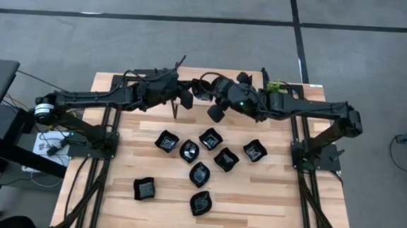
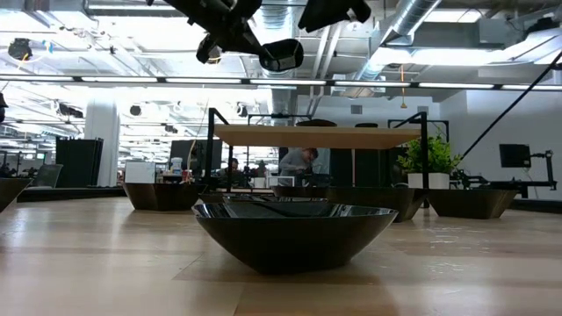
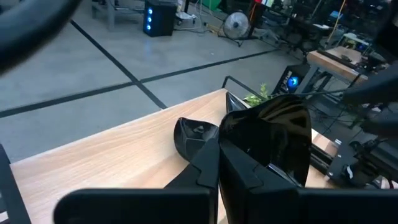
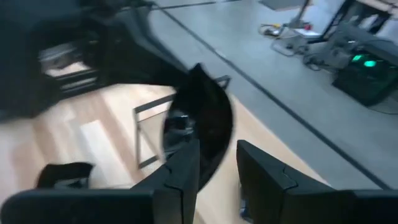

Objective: Pick & Place Mini shaped plates
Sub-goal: Stack the black leaf shaped plate on top of the other black leaf shaped plate on the shelf

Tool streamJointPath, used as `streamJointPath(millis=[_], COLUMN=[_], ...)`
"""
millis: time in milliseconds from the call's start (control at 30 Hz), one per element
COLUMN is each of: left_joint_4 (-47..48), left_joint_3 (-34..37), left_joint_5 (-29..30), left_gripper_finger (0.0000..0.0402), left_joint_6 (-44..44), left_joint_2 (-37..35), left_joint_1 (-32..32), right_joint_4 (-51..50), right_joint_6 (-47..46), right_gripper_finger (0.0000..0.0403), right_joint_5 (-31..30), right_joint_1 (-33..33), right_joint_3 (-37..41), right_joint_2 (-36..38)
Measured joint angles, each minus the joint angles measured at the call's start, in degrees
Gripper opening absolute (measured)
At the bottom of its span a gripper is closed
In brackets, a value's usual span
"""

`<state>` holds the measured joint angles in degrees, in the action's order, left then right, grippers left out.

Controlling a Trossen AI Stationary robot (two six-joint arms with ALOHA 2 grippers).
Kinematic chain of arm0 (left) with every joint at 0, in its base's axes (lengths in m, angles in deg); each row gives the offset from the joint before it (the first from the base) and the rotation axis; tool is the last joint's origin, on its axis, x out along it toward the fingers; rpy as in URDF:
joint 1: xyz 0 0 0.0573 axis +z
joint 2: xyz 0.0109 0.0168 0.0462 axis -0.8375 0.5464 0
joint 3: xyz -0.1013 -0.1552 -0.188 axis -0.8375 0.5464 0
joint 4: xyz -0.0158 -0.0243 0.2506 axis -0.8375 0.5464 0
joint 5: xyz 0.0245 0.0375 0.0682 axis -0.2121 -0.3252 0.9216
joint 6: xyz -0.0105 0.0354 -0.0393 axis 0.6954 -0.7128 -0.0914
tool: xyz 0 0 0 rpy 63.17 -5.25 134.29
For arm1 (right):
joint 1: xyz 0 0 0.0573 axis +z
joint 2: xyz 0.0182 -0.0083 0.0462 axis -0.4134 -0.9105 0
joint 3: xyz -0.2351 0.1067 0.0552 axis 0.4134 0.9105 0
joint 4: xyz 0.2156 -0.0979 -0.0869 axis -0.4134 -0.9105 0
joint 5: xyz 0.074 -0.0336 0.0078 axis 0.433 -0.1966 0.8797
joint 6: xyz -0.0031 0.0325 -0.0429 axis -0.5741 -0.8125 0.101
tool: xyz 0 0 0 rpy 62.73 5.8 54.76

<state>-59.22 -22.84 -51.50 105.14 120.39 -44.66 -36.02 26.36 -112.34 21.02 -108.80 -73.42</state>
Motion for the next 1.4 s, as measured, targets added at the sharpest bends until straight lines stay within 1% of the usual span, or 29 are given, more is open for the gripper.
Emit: streamJointPath(millis=[333, 867, 1267, 1400], left_joint_4=[0.0, -1.1, -1.3, -1.3], left_joint_3=[0.0, 0.0, 0.0, 0.0], left_joint_5=[1.6, 1.7, 1.7, 1.7], left_gripper_finger=[0.0004, 0.0004, 0.0004, 0.0004], left_joint_6=[-0.6, -0.4, -0.4, -0.4], left_joint_2=[0.0, 0.0, 0.0, 0.0], left_joint_1=[-0.6, -0.6, -0.6, -0.6], right_joint_4=[-0.2, 1.1, 1.0, 1.0], right_joint_6=[0.0, -0.1, 0.1, 0.1], right_gripper_finger=[0.0102, 0.01, 0.0056, 0.0032], right_joint_5=[-0.2, 0.1, 0.8, 1.7], right_joint_1=[-2.3, -4.4, -4.7, -4.6], right_joint_3=[0.0, 0.0, 0.0, 0.0], right_joint_2=[-1.0, -3.6, -3.4, -3.4])
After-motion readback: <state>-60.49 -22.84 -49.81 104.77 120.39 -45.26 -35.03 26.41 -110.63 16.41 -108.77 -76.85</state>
